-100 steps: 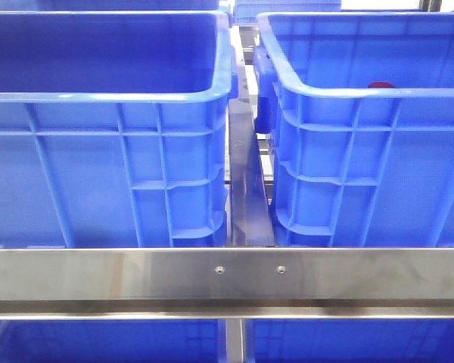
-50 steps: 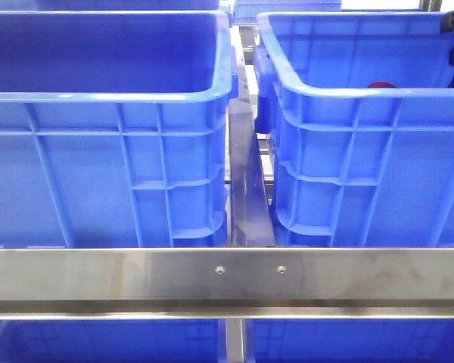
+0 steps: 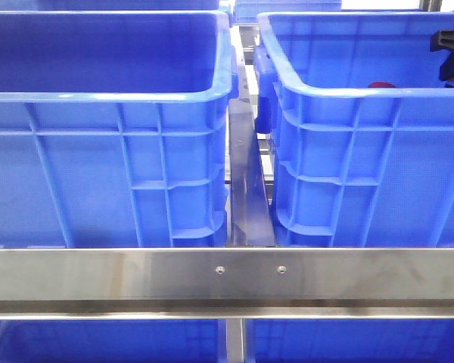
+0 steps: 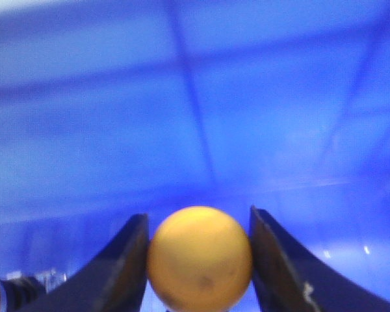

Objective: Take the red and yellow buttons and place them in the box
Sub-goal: 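Carry the yellow button with the right gripper into the crate beside the red one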

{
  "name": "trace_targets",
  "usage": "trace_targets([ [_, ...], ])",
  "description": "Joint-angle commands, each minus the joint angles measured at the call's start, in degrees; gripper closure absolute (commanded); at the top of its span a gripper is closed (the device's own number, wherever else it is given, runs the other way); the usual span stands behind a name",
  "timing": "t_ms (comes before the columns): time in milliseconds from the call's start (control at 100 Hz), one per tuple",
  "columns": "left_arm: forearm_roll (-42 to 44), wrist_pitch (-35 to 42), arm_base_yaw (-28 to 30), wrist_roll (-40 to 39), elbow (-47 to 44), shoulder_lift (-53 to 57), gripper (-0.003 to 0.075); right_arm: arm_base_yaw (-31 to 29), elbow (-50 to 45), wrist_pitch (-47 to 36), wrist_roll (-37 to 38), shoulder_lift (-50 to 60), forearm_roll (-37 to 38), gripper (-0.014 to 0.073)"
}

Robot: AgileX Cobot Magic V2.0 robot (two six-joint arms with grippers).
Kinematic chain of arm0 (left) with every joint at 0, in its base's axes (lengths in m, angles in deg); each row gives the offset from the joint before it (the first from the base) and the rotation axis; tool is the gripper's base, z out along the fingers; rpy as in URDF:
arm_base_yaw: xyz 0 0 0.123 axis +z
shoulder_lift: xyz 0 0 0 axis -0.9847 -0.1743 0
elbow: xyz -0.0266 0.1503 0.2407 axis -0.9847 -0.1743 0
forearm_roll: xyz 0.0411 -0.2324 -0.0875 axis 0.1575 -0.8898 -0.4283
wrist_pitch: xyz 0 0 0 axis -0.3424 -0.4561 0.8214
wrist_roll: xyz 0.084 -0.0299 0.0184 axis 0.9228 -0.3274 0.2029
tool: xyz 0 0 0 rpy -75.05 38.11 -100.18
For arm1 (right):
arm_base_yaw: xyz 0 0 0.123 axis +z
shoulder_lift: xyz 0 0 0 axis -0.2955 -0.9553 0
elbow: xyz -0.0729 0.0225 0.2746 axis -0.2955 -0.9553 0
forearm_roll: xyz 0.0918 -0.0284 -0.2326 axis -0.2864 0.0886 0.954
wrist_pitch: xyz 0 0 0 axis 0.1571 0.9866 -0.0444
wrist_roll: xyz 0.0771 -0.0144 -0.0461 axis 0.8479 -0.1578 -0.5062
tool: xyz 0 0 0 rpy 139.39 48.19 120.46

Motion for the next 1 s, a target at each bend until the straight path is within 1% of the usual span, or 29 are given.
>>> trace_targets([
  [0,0.19,4.33,0.21,-0.51,1.34,-0.50,0.0739,-0.26,2.08,2.33,-0.87,2.34,-2.01,0.0463],
  [240,0.19,4.33,0.21,-0.51,1.34,-0.50,0.0739,-0.26,2.08,2.13,-1.51,-0.42,-2.01,0.0463],
  [330,0.19,4.33,0.21,-0.51,1.34,-0.50,0.0739,-0.26,1.98,2.53,-1.51,-1.31,-2.01,0.0443],
  [430,0.19,4.33,0.21,-0.51,1.34,-0.50,0.0739,-0.26,1.98,3.46,-1.51,-1.38,-2.01,0.0388],
  [500,0.19,4.33,0.21,-0.51,1.34,-0.50,0.0739,-0.26,1.98,4.43,-1.51,-1.26,-2.01,0.0319],
  [540,0.19,4.33,0.21,-0.51,1.34,-0.50,0.0739,-0.26,1.98,4.99,-1.51,-1.27,-2.01,0.0263],
  [620,0.19,4.33,0.21,-0.51,1.34,-0.50,0.0739,-0.26,1.98,6.08,-1.45,-1.27,-2.01,0.0186],
  [690,0.19,4.33,0.21,-0.51,1.34,-0.50,0.0739,-0.26,1.98,7.31,-1.45,-1.20,-2.01,0.0137],
  [780,0.19,4.33,0.21,-0.51,1.34,-0.50,0.0739,-0.26,1.98,7.74,-1.45,-0.79,-2.01,0.0108],
  [990,0.19,4.33,0.21,-0.51,1.34,-0.50,0.0739,-0.26,1.91,7.43,-1.45,1.16,-2.01,0.0109],
])
